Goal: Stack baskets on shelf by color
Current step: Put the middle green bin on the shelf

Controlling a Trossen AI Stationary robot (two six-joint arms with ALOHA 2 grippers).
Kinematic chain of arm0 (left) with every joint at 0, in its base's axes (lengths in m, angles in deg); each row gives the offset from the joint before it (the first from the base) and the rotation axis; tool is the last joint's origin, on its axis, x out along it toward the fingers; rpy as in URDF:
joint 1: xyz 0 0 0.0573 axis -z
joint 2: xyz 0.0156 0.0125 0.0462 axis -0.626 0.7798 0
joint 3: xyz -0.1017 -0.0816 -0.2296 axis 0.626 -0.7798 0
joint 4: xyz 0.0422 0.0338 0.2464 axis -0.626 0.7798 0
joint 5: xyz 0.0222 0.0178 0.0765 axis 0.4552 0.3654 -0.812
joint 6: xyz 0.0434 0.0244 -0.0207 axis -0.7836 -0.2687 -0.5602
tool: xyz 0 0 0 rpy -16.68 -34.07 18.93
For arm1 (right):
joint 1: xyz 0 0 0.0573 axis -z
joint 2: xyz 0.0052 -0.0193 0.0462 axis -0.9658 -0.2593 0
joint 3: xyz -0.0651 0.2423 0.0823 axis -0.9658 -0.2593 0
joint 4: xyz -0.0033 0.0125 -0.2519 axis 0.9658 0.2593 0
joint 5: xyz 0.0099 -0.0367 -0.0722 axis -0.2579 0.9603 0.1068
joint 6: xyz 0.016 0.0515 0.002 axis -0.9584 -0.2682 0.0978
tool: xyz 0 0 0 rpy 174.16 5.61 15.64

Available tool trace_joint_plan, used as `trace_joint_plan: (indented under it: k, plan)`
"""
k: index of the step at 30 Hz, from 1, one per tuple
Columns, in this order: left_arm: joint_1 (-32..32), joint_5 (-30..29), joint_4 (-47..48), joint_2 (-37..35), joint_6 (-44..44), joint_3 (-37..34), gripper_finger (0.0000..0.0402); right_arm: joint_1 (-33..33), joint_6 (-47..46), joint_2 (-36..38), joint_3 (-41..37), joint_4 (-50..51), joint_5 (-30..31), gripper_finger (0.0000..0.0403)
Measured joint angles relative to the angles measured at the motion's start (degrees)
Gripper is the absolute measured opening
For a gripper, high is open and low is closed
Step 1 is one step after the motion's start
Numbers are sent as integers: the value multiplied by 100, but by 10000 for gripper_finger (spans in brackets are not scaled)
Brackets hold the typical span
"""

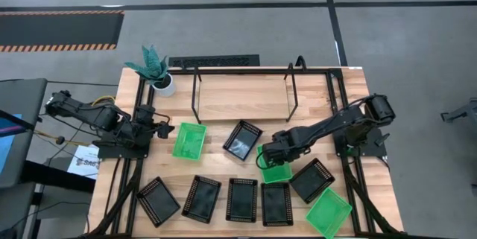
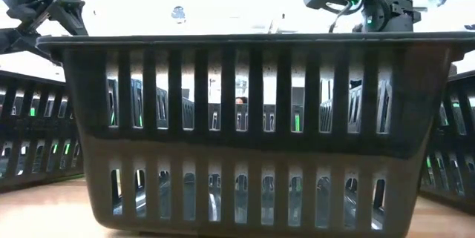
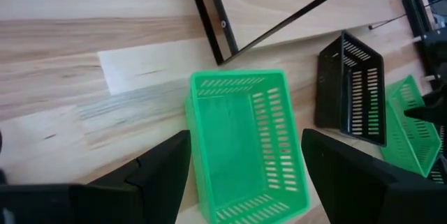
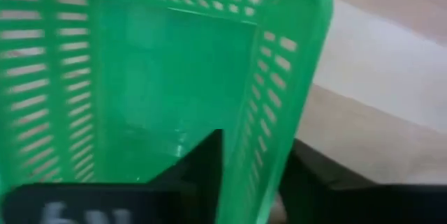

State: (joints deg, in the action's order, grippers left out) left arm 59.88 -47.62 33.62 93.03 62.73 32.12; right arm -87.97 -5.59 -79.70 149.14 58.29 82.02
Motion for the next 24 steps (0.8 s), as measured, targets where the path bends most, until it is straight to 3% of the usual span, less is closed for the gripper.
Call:
trace_joint_plan:
  k: [5,12,16,21,24]
  plan:
    - [0,-53,1,0,-25,0,261,41,-109,-28,-3,-8,-106,16]
    - [0,-55,1,0,-56,0,261,161,-21,409,785,1175,-53,8]
    - [0,-58,-1,0,-101,0,261,501,204,725,1585,1905,437,11]
    - [0,-60,-1,0,-96,0,261,1372,977,754,2536,1263,1434,7]
    - [0,-100,-2,0,-86,0,261,2018,1682,389,2985,418,1664,12]
